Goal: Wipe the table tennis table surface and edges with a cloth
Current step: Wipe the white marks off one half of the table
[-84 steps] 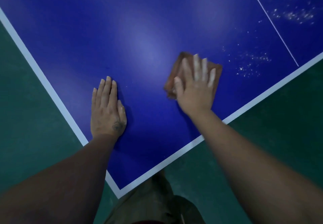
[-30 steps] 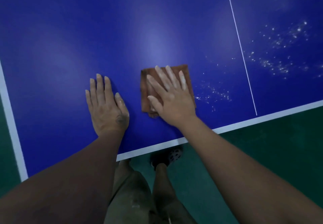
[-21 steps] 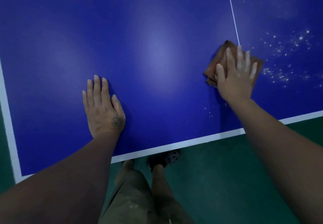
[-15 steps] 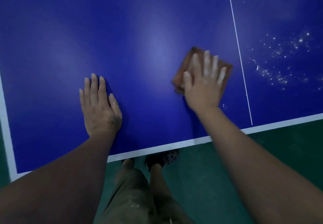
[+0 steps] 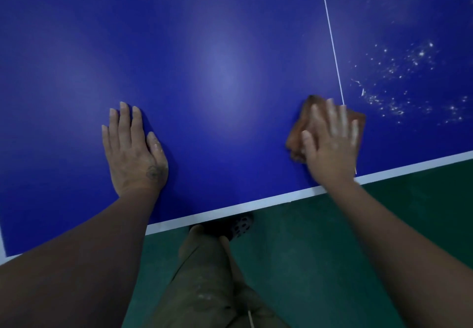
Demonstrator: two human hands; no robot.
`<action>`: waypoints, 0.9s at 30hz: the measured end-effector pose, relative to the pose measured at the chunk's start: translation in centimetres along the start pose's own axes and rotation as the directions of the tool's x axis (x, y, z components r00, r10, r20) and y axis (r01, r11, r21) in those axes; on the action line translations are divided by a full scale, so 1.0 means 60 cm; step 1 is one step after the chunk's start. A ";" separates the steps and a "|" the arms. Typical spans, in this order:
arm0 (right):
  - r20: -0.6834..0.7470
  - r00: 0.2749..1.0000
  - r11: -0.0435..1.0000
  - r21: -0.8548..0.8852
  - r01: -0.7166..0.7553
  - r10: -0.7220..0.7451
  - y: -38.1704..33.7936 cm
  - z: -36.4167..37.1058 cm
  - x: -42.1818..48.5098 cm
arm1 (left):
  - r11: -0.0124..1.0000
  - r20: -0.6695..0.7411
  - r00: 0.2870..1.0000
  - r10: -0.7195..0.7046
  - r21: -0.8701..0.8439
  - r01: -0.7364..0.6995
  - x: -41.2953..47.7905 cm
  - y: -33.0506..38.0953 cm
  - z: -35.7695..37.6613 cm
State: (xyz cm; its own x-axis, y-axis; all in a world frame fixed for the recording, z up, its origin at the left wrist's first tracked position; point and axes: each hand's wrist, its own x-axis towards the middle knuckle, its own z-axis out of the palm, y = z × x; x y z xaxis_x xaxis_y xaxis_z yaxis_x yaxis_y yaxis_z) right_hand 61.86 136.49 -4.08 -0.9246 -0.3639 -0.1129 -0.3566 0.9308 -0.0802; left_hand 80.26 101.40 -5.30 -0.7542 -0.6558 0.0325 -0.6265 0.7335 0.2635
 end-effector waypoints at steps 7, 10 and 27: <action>0.036 0.958 0.958 0.029 -0.286 0.285 -0.108 -0.014 0.009 | 1.000 0.009 1.000 -0.005 -0.004 0.005 -0.001 0.002 -0.002; 0.002 0.994 0.994 0.019 -0.111 0.111 -0.220 0.009 -0.048 | 1.000 0.011 1.000 0.000 -0.001 0.000 -0.003 0.001 -0.001; 0.086 0.887 0.885 0.070 -0.460 0.454 0.002 -0.013 -0.018 | 1.000 0.034 0.999 0.017 0.005 -0.017 -0.001 -0.002 -0.003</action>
State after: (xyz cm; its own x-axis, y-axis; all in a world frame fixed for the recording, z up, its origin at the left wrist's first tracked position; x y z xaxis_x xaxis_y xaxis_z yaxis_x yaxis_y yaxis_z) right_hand 62.74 137.01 -3.20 -0.9702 0.0971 -0.2219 0.1191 0.9890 -0.0880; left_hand 80.42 101.29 -5.14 -0.7707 -0.6371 0.0044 -0.6147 0.7453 0.2582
